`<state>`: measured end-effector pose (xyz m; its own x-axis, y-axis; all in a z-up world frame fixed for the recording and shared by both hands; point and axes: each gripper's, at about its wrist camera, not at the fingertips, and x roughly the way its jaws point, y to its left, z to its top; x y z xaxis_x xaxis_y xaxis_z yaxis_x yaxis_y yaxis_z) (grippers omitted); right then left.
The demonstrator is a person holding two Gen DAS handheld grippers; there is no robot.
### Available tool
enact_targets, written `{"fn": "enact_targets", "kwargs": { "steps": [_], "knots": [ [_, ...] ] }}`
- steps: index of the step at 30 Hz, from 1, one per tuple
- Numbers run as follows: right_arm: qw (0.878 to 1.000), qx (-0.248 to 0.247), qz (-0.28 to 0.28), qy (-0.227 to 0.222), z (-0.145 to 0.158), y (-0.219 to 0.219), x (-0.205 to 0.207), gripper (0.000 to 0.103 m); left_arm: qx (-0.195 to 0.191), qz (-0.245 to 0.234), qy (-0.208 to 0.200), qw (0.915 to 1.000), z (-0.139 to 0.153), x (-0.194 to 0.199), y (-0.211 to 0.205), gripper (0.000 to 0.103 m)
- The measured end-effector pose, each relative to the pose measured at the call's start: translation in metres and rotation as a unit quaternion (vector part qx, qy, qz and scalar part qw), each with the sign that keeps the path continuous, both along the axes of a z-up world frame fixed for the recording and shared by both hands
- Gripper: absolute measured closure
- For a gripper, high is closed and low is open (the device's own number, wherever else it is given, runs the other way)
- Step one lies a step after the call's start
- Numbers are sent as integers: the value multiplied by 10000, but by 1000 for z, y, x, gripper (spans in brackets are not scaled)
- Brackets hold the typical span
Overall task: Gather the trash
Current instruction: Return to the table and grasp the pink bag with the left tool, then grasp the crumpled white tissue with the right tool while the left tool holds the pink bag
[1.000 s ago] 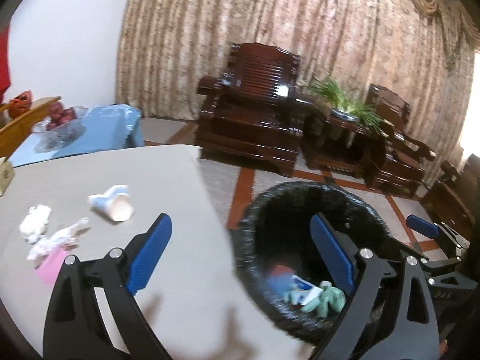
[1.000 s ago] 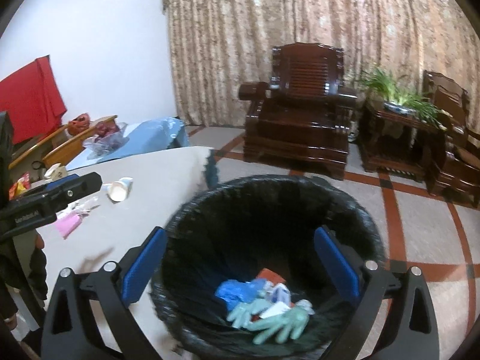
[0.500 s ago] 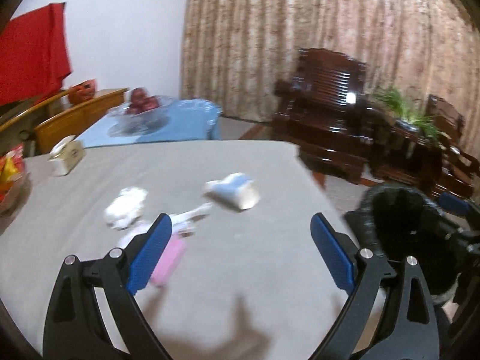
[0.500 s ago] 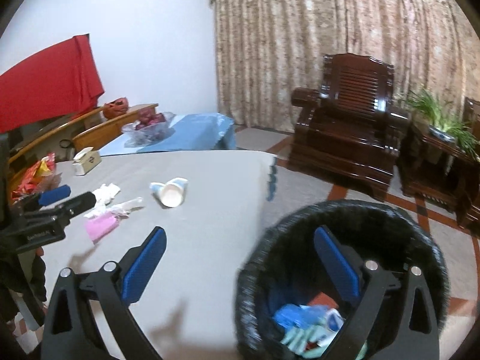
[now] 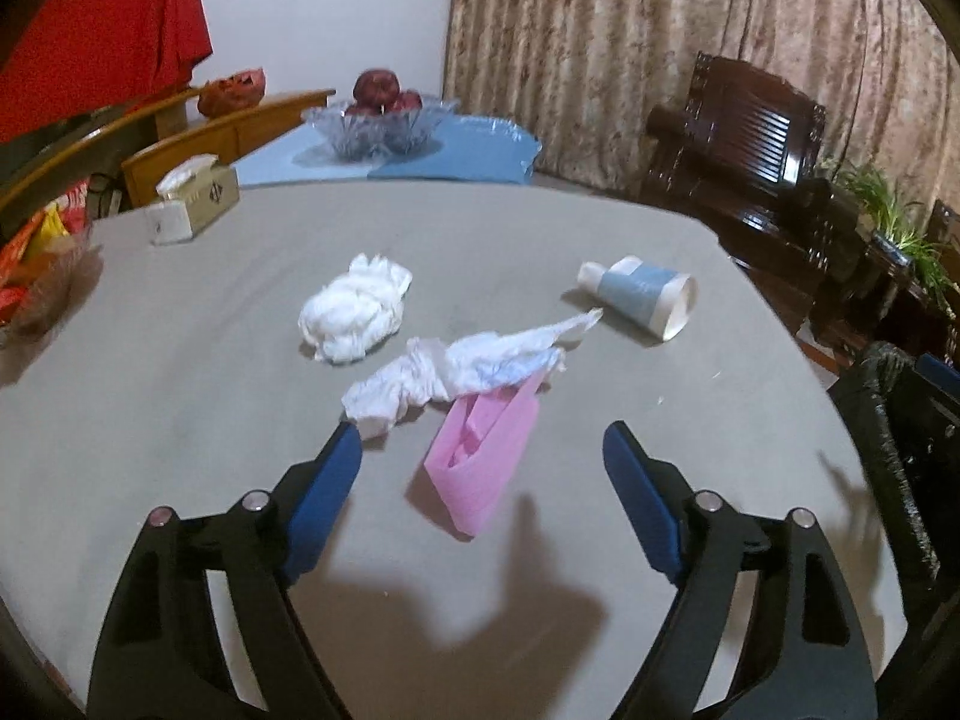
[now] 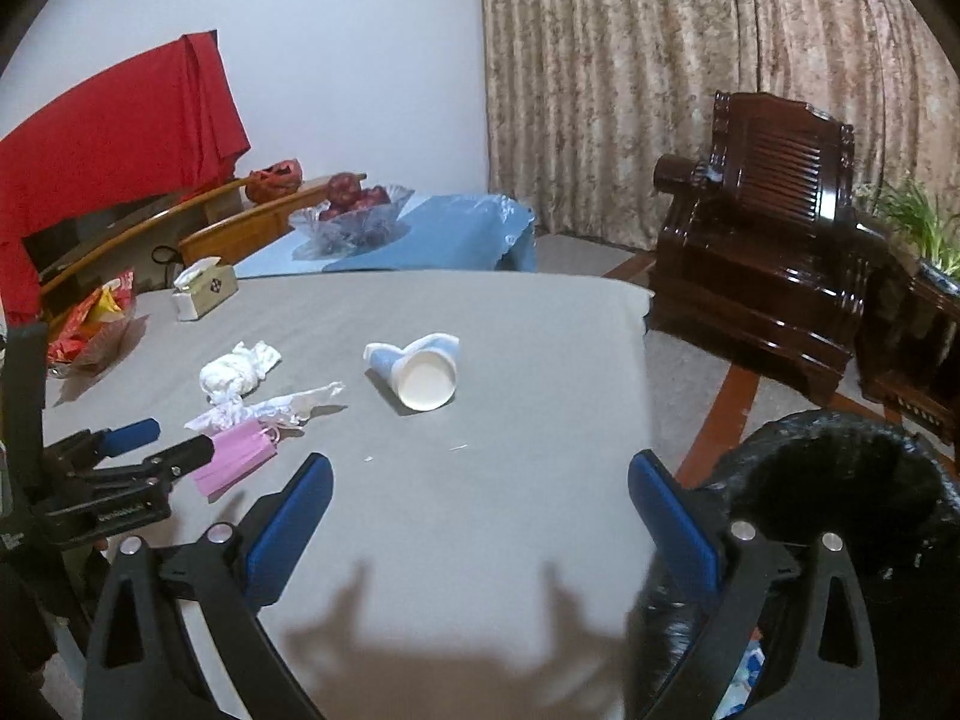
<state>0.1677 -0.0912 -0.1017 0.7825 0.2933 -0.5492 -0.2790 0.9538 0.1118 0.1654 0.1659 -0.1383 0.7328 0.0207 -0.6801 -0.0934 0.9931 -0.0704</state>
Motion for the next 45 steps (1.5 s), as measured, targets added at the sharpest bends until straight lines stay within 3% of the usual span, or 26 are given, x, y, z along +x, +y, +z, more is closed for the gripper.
{"fn": "enact_targets", "kwargs": {
  "steps": [9, 16, 20, 36, 45],
  "knots": [
    [9998, -100, 81, 161, -16, 12, 12, 6, -56, -18, 323, 9995, -25, 15, -2, 42],
    [9996, -53, 76, 264, -21, 12, 20, 6, -37, -153, 717, 9973, -38, 29, -10, 68],
    [9995, -35, 105, 297, -23, 13, 21, 6, -54, -209, 678, 9975, -37, 29, -11, 85],
    [9994, -17, 245, 230, -19, 32, 21, 6, -535, -538, 171, 9970, 5, -12, -15, 87],
    [9988, 45, 446, 207, -15, 57, 24, 6, -238, 66, -17, 9997, 14, -21, 19, 87]
  ]
}}
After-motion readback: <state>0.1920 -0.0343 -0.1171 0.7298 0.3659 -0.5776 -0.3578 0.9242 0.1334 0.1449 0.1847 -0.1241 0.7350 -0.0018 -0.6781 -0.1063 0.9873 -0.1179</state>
